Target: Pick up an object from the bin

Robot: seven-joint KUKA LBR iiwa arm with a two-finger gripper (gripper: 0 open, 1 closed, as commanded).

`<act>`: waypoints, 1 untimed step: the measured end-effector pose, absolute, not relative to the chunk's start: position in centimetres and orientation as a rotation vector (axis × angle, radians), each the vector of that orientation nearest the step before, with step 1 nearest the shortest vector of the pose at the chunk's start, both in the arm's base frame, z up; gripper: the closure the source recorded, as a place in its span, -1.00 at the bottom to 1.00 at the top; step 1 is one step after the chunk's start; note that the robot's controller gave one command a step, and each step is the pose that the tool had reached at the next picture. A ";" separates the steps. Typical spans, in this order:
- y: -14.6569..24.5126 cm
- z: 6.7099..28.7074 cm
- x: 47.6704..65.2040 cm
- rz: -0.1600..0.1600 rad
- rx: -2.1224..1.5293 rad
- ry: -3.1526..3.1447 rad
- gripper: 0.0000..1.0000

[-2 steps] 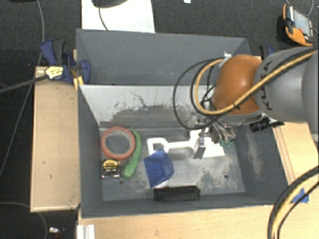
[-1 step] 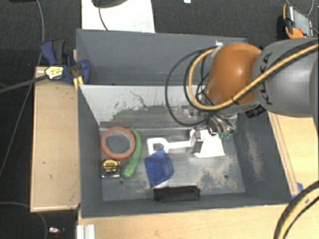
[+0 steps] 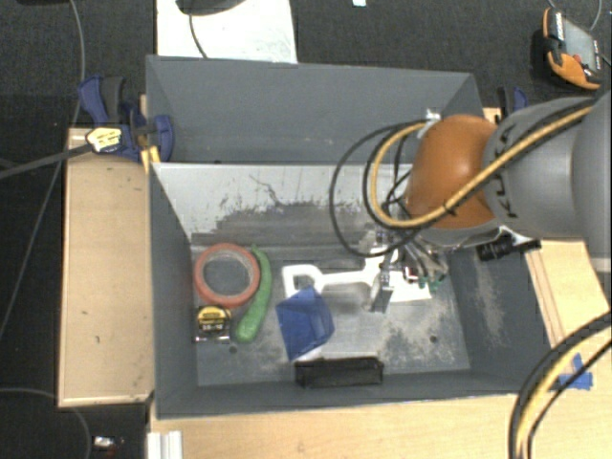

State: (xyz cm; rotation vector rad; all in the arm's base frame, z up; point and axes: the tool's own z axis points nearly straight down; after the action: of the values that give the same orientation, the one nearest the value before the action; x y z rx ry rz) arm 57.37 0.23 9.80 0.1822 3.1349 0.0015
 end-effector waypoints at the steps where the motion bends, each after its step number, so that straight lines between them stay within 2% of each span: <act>1: 4.2 7.0 58.5 0.003 0.052 3.122 -1.00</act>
Offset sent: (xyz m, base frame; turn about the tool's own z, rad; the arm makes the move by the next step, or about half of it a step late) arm 0.0038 0.0022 -0.0280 0.0842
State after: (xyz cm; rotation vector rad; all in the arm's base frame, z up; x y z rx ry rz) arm 58.46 4.22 7.04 0.0520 3.1220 0.0028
